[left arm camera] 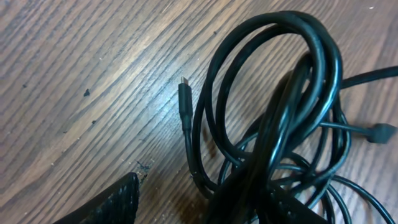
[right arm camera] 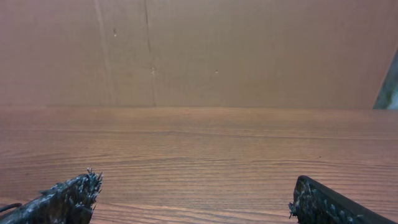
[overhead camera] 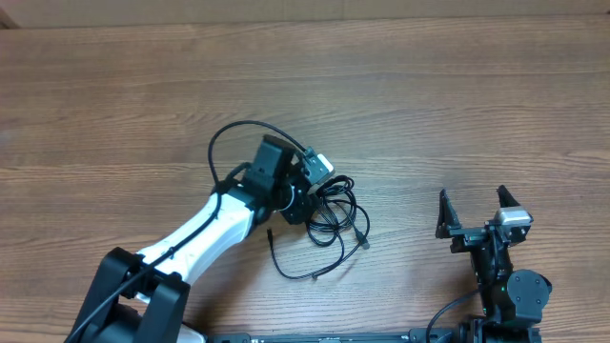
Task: Untangle cables
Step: 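Lift the gripped cable bundle upward with the left gripper, then move the right gripper toward the hanging cable loops beside the left gripper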
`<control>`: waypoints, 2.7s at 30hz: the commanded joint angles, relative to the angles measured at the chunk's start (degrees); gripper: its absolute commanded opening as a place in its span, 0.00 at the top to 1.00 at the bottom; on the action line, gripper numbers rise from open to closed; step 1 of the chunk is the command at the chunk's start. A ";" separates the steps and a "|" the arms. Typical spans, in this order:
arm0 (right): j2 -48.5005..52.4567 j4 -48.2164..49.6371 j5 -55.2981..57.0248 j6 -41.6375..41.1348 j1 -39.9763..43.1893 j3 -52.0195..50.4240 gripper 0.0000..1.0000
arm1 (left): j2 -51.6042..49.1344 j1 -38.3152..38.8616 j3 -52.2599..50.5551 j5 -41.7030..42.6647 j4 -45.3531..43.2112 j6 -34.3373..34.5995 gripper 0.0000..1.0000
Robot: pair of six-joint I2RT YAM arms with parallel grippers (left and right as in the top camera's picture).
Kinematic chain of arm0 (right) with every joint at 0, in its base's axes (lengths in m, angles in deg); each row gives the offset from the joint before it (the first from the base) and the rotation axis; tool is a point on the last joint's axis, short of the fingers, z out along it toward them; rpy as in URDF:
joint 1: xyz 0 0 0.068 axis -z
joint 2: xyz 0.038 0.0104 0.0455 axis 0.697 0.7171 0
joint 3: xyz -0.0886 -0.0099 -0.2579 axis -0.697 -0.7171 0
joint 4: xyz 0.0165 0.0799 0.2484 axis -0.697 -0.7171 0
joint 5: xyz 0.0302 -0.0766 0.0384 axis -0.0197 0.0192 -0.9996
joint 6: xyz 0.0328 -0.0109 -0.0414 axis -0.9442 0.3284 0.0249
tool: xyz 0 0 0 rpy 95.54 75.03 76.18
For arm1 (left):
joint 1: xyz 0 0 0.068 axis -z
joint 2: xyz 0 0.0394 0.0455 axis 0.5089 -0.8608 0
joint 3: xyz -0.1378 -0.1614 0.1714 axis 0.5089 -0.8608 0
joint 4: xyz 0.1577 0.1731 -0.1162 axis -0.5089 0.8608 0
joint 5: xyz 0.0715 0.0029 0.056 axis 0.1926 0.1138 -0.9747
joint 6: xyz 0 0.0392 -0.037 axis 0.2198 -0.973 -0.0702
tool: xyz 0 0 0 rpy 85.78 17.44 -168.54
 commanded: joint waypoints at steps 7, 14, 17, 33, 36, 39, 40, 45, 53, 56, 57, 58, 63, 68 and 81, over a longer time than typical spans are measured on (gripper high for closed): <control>-0.57 0.22 0.66 -0.24 0.11 -0.59 0.00 | -0.33 0.94 1.05 -3.93 -0.85 1.99 0.56; -0.57 0.24 0.66 -0.22 0.11 -0.59 0.00 | -0.33 0.94 1.05 -3.89 -0.90 1.99 0.72; -0.57 0.22 0.66 -0.22 0.11 -0.59 0.00 | -0.33 0.94 1.05 -3.89 -0.96 1.99 0.76; -0.57 0.22 0.66 -0.22 0.11 -0.59 0.00 | -0.04 0.92 1.79 -3.48 -1.22 6.21 0.96; -0.57 0.22 0.66 -0.22 0.11 -0.59 0.00 | 0.09 0.87 2.10 -3.43 -0.87 6.93 0.96; -0.57 0.24 0.66 -0.24 0.11 -0.59 0.00 | 0.61 0.87 2.86 -3.39 0.81 7.19 0.96; -0.57 0.24 0.66 -0.22 0.11 -0.59 0.00 | 0.94 0.87 3.28 -3.37 1.68 7.37 0.96; -0.57 0.24 0.66 -0.22 0.11 -0.59 0.00 | 2.56 0.50 4.11 -0.59 3.58 8.52 0.96; -0.57 0.22 0.66 -0.22 0.11 -0.59 0.00 | 3.96 -1.33 4.11 13.46 4.09 9.97 0.96; -0.57 0.22 0.66 -0.22 0.11 -0.59 0.00 | 3.96 -2.67 4.11 16.35 4.11 13.64 0.96; -0.57 0.22 0.66 -0.22 0.11 -0.59 0.00 | 3.96 -3.19 4.11 16.52 4.09 15.69 0.96; -0.57 0.22 0.66 -0.22 0.11 -0.59 0.00 | 3.96 -3.85 4.11 16.52 4.11 18.45 0.96; -0.57 0.42 0.66 -0.22 0.11 -0.59 0.00 | 3.93 -7.76 4.11 16.57 5.05 35.47 0.96; -0.57 0.79 0.63 -0.24 0.11 -0.59 0.00 | 3.93 -11.39 4.11 21.68 5.01 49.31 0.96; -0.57 4.48 -25.33 -32.68 0.11 -0.57 0.00 | 3.93 -12.09 4.11 22.82 3.15 70.86 0.96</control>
